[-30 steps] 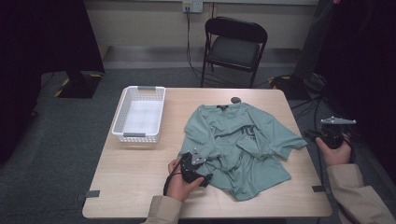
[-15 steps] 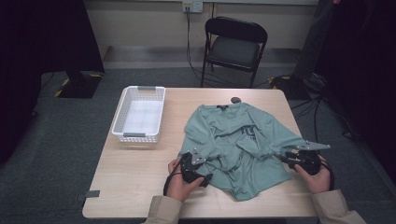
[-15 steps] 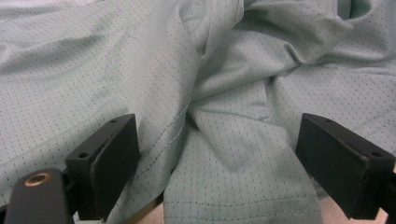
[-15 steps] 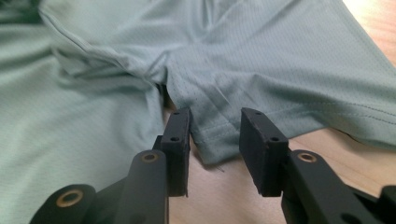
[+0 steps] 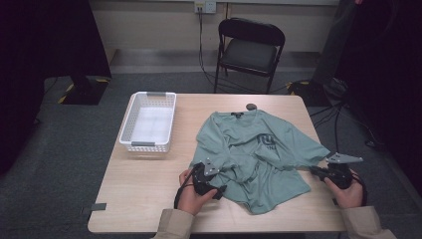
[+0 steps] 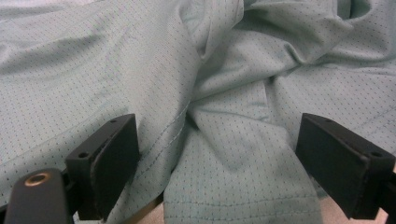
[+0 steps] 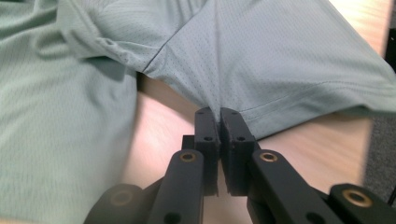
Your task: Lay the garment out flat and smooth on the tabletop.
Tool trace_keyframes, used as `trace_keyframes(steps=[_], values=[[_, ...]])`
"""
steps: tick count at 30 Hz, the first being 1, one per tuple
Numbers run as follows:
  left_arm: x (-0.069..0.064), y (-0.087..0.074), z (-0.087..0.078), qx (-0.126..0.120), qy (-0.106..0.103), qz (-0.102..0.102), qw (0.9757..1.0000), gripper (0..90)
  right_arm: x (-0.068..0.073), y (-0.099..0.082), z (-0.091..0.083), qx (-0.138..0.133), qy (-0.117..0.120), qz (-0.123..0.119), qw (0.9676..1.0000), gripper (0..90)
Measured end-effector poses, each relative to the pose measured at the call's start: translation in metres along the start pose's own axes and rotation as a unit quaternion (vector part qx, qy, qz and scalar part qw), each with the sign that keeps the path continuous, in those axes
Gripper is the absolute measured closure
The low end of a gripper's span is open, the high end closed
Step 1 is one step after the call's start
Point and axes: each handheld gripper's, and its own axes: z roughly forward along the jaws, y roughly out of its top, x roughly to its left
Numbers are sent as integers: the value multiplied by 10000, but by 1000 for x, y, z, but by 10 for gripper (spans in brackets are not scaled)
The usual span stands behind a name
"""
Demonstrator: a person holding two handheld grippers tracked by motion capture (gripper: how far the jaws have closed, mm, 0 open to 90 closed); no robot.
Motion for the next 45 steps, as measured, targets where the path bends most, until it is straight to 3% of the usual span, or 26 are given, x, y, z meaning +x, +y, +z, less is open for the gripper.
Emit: trace_keyframes(steps=[3, 7, 12, 17, 22, 31, 33, 45], values=[[0, 0, 0, 1, 0, 0, 10000, 131, -7, -8, -11, 30, -59, 7, 10000, 845], [0, 0, 0, 1, -1, 3, 10000, 131, -6, -11, -22, -168, -60, 151, 9997, 651], [0, 0, 0, 0, -2, 1, 10000, 130, 19, -3, -26, -542, 218, 146, 9982, 387], [0, 0, 0, -1, -2, 0, 10000, 131, 48, 3, -14, -493, 500, 61, 9975, 238], [0, 0, 0, -2, 1, -1, 10000, 131, 60, 1, 0, -262, 589, -7, 9979, 183], [0, 0, 0, -4, 11, -6, 10000, 131, 61, -4, 10, 16, 563, -167, 9983, 131], [-1, 0, 0, -10, 20, -20, 10000, 131, 62, -5, 10, 14, 546, -286, 9981, 127], [-2, 1, -7, 64, -10, -22, 10000, 142, 62, -7, 11, -44, 522, -325, 9981, 107]])
